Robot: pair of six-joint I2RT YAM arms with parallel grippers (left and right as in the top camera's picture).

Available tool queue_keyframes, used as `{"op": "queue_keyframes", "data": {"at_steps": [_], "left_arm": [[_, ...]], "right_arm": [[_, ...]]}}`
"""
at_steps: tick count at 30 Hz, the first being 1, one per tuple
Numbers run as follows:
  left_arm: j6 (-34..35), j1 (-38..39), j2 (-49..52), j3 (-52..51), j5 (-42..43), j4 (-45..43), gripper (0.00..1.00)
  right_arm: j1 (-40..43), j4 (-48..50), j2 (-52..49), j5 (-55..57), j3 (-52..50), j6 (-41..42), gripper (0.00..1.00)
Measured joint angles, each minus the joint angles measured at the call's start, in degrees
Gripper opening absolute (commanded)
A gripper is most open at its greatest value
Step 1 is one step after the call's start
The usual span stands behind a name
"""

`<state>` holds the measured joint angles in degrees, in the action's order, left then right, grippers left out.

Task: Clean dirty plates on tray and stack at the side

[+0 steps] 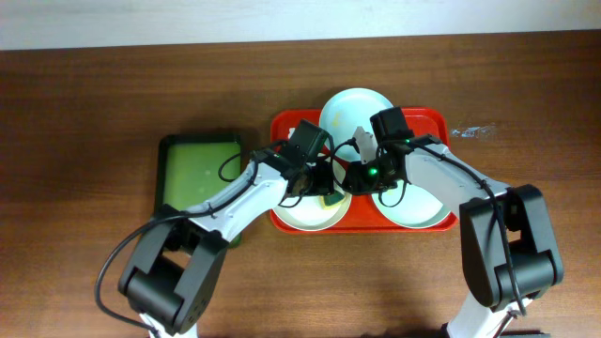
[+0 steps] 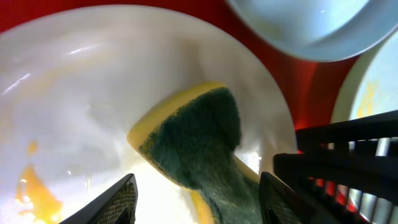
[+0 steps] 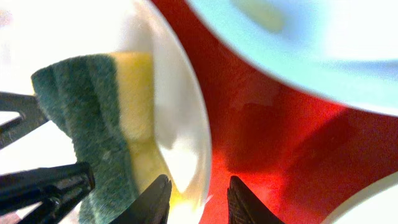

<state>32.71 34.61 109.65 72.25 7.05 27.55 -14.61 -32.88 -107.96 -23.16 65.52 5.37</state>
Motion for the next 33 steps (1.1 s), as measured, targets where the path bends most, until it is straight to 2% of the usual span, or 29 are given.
{"op": "queue_keyframes", "data": {"at_steps": [1, 2, 4, 5, 6, 9, 14, 17, 20, 26, 33], "left_arm": [[0.61, 0.04, 0.72, 0.0, 0.0, -0.22, 0.5], [1.4, 0.07, 2.56, 0.0, 0.02, -0.79, 0.47], [2.12, 0.22, 3.63, 0.07, 0.24, -2.23, 0.28], [2.32, 0.28, 3.65, 0.07, 0.46, -2.32, 0.11], [2.49, 0.37, 3.72, 0.07, 0.68, -2.36, 0.0], [2.75, 0.37, 3.74, 0.26, 0.92, -1.33, 0.0], [2.71, -0.24, 3.69, 4.5, -0.72, 14.21, 0.0], [2.71, -2.82, 2.4, 4.94, -6.93, 20.09, 0.0], [2.71, -3.45, 1.79, 4.94, -8.04, 19.37, 0.0], [2.71, -0.79, 1.68, 5.03, -2.23, 8.24, 0.0], [2.71, -0.59, 1.68, 4.09, -2.91, 4.5, 0.0]], "right_arm": [[0.0, 0.37, 0.0, 0.85, 0.02, -0.02, 0.31], [-0.02, 0.55, -0.09, 1.33, 0.02, 0.0, 0.27], [0.0, 1.25, -0.44, 1.97, 0.02, -0.02, 0.17], [0.0, 1.27, -0.85, 2.19, 0.02, 0.07, 0.1], [-0.02, 1.27, -1.2, 2.34, 0.02, 0.02, 0.04], [-0.02, 1.2, -1.33, 2.38, 0.09, 0.39, 0.04], [-0.07, -1.49, -1.4, 4.0, 0.7, 3.19, 0.04], [-0.07, -2.69, -1.4, 4.7, 0.98, 4.02, 0.04], [-0.07, -2.8, -1.4, 4.74, 1.03, 4.37, 0.04], [-0.07, -2.84, -1.4, 5.14, 1.03, 4.59, 0.04], [-0.07, -2.62, -1.4, 5.16, 1.03, 5.64, 0.04]]}}
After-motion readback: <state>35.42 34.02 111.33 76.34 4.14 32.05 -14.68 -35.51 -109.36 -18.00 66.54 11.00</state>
